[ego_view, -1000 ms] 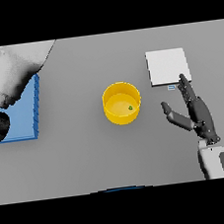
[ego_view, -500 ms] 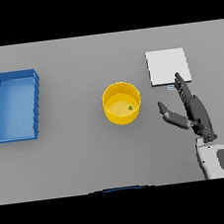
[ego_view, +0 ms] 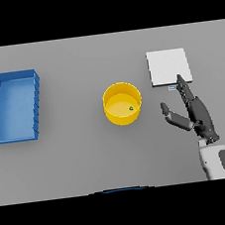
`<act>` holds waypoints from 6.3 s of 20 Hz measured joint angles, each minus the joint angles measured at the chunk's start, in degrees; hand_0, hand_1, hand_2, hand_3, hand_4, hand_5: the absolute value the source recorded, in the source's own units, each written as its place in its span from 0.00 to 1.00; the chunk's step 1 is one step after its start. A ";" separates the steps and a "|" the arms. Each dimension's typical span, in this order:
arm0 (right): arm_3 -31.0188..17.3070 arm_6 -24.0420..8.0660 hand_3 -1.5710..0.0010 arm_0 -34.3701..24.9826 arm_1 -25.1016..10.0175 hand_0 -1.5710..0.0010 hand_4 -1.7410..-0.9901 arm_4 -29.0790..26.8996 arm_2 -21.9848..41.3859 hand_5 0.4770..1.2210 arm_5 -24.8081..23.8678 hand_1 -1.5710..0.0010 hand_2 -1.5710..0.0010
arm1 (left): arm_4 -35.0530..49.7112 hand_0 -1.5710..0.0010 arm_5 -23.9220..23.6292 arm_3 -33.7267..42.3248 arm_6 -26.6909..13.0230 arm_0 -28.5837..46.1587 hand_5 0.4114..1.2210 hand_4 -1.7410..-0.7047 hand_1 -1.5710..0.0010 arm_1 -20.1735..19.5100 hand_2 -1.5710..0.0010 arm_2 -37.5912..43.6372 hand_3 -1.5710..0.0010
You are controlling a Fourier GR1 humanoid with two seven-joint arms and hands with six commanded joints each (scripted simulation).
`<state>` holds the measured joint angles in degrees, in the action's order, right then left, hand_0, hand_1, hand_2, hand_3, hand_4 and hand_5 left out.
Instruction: Pick up the red beaker and tilt it to pour out 1 green nut into yellow bowl. Pick up the yellow bowl and place it on the metallic measuring scale.
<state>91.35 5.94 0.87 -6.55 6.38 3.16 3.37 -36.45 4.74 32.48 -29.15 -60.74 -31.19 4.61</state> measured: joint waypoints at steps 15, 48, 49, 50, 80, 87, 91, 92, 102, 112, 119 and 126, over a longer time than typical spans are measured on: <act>0.48 -0.04 1.00 0.35 -0.10 1.00 0.55 1.51 0.82 0.34 -0.48 1.00 1.00 | 1.78 0.00 -0.76 27.55 -5.62 24.83 0.60 0.23 0.00 6.27 0.00 6.10 0.19; -3.95 -1.71 1.00 -18.79 -14.26 1.00 0.68 22.89 15.79 0.19 10.23 1.00 1.00 | 1.42 1.00 13.81 42.41 -2.29 30.94 0.37 0.96 1.00 13.50 1.00 11.08 1.00; -4.71 -0.35 1.00 -20.09 -14.97 1.00 0.68 24.63 17.37 0.19 10.85 1.00 1.00 | 1.32 1.00 13.94 42.25 -3.01 30.74 0.37 0.96 1.00 13.24 1.00 11.27 1.00; -5.54 -0.01 1.00 -21.70 -15.33 1.00 0.68 25.58 18.40 0.19 11.77 1.00 1.00 | 1.59 1.00 14.32 42.75 -2.68 31.26 0.37 0.96 1.00 13.34 1.00 11.21 1.00; -24.79 8.48 0.94 -36.93 -13.85 1.00 0.58 37.00 34.18 0.39 20.72 1.00 0.97 | 3.18 1.00 13.67 42.49 -0.43 31.33 0.40 0.91 1.00 13.94 1.00 12.41 1.00; -24.51 8.27 0.47 -36.92 -14.18 0.50 0.36 37.21 34.61 0.81 21.47 0.59 0.62 | 3.46 1.00 14.04 42.57 -1.02 31.05 0.40 0.92 1.00 13.89 1.00 12.59 1.00; -23.47 7.79 0.33 -36.43 -14.65 0.21 0.16 36.13 34.73 0.92 21.82 0.25 0.26 | 3.19 1.00 13.70 43.16 -1.77 30.71 0.40 0.91 1.00 14.31 1.00 12.33 1.00; -23.42 7.95 0.31 -36.60 -14.85 0.16 0.13 36.17 35.07 0.94 21.84 0.20 0.20 | 3.40 1.00 13.87 43.63 -1.25 31.46 0.40 0.91 1.00 14.74 1.00 12.10 1.00; -17.19 3.79 0.15 -38.28 -17.58 0.02 0.03 31.75 32.15 0.99 26.78 0.02 0.02 | 3.14 1.00 13.99 42.90 -0.30 31.42 0.39 0.92 1.00 13.74 1.00 12.23 1.00; -15.50 -2.68 0.17 -42.13 -20.37 0.05 0.02 29.77 29.23 1.00 29.03 0.02 0.00 | 3.23 1.00 13.54 42.74 0.61 30.85 0.42 0.92 1.00 13.15 1.00 12.67 1.00; -23.35 -1.55 0.12 -45.44 -24.46 0.01 0.02 30.68 26.52 1.00 25.18 0.00 0.00 | 3.64 1.00 13.87 42.42 -1.07 29.99 0.42 0.91 1.00 12.96 1.00 13.31 1.00; -31.58 0.09 0.10 -47.17 -25.69 0.01 0.02 32.21 26.08 1.00 21.87 0.05 0.01 | 4.10 1.00 14.07 42.90 -1.60 30.28 0.43 0.89 1.00 12.96 1.00 13.78 1.00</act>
<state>59.77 6.03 -46.30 -32.24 38.59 29.24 25.24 -32.36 18.80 75.38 -30.75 -30.45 -18.23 18.39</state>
